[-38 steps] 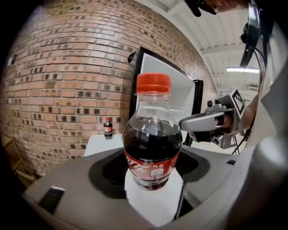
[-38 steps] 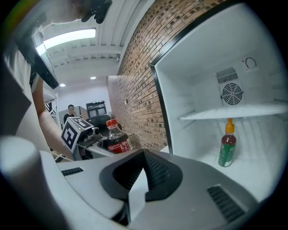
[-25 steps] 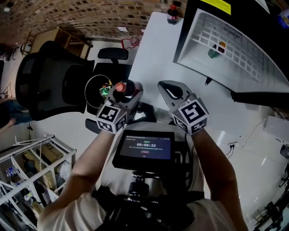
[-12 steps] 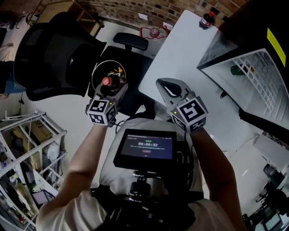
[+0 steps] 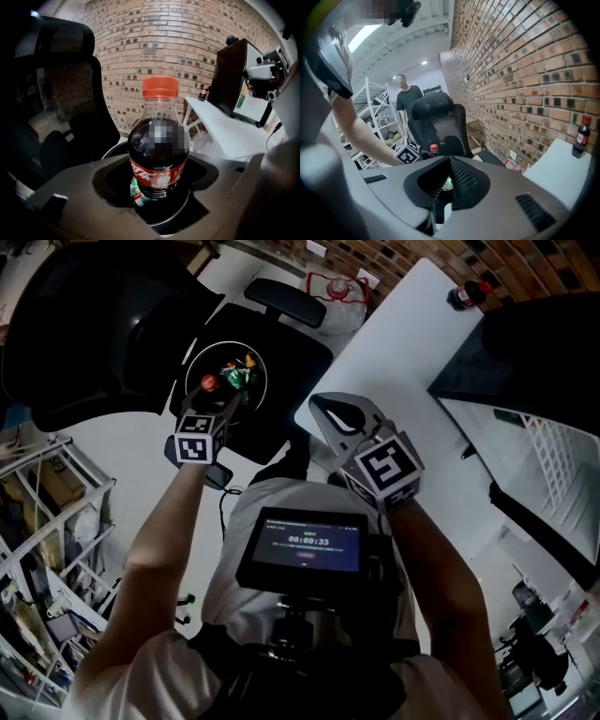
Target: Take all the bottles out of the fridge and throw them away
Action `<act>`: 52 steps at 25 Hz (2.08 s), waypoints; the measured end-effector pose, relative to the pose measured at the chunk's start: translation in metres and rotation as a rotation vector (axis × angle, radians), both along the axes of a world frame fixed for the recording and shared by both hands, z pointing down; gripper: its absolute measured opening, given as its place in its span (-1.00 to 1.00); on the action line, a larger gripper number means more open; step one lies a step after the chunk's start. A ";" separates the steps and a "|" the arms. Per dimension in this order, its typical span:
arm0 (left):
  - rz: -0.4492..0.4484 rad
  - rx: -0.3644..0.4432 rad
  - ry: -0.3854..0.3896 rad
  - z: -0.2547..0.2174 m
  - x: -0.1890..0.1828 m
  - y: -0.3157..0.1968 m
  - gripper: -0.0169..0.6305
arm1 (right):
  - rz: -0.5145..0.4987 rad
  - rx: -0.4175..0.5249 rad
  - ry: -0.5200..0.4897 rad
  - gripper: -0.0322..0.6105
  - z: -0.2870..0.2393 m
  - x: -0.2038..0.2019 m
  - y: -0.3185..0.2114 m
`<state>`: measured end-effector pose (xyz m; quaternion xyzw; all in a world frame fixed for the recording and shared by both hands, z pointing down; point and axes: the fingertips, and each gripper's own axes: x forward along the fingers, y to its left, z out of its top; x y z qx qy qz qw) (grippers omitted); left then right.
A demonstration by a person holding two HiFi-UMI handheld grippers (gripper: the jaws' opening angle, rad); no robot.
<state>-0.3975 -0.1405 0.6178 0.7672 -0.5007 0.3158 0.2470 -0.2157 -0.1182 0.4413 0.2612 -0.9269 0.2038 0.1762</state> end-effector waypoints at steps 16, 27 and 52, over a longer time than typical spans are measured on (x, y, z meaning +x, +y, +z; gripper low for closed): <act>0.131 -0.676 -0.176 0.174 -0.018 0.011 0.06 | 0.050 -0.097 0.060 -0.88 0.035 -0.007 -0.014; 0.228 -0.980 -0.281 0.200 -0.011 0.040 0.08 | 0.142 -0.123 0.091 -0.88 0.023 0.036 0.003; 0.144 -0.086 -0.162 0.010 0.029 -0.029 -0.71 | 0.207 0.013 -0.003 -0.88 -0.004 0.074 -0.005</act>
